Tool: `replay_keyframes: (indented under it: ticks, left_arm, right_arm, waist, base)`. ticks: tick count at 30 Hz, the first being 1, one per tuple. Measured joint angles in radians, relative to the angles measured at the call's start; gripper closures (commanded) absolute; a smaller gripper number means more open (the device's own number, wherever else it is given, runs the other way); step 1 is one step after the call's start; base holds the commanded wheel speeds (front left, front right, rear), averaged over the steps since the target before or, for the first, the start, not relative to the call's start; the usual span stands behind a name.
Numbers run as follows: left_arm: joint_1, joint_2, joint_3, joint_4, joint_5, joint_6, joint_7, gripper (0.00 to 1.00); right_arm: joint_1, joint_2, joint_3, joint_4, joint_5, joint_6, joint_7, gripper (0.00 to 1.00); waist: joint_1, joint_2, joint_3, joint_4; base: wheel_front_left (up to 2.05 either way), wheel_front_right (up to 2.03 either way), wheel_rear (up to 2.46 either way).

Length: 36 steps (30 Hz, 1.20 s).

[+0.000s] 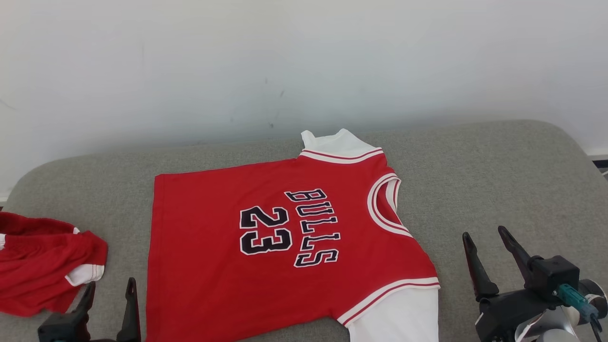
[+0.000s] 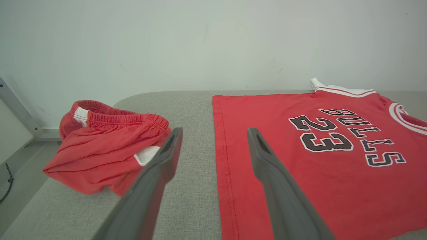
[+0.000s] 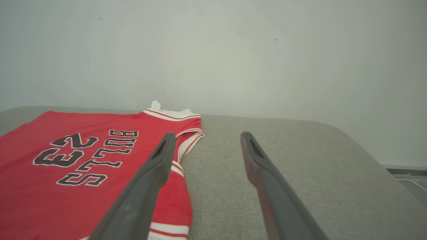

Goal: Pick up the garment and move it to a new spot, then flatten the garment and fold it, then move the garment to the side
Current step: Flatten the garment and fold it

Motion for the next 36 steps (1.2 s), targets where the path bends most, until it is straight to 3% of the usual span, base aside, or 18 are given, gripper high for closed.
replay_keyframes:
  ticks: [13,18,30,36]
  left_arm:
    - [0.009,0.002,-0.035,-0.02,-0.002,-0.02,0.064,0.0]
    - [0.01,0.026,-0.053,-0.021,0.006,-0.029,0.095,0.0]
    - [0.035,0.059,-0.147,-0.034,-0.002,-0.141,0.217,0.0]
    - [0.044,0.065,-0.157,-0.014,-0.023,-0.169,0.281,0.0]
  right_arm:
    - [0.042,-0.009,-0.009,-0.029,0.012,-0.003,0.041,0.0]
    - [0.045,-0.012,-0.006,-0.041,0.021,0.001,0.067,0.0]
    - [0.122,-0.029,0.032,-0.052,0.095,0.05,0.22,0.0]
    - [0.139,-0.032,0.058,-0.048,0.129,0.067,0.305,0.0]
  waist:
    - [0.0,0.0,0.017,0.027]
    - [0.0,0.0,0.018,0.033]
    - [0.0,0.0,0.021,0.052]
    - [0.0,0.0,0.036,0.06]
  base:
    - [0.0,0.0,0.0]
    - [0.0,0.0,0.0]
    - [0.0,0.0,0.0]
    - [0.0,0.0,0.0]
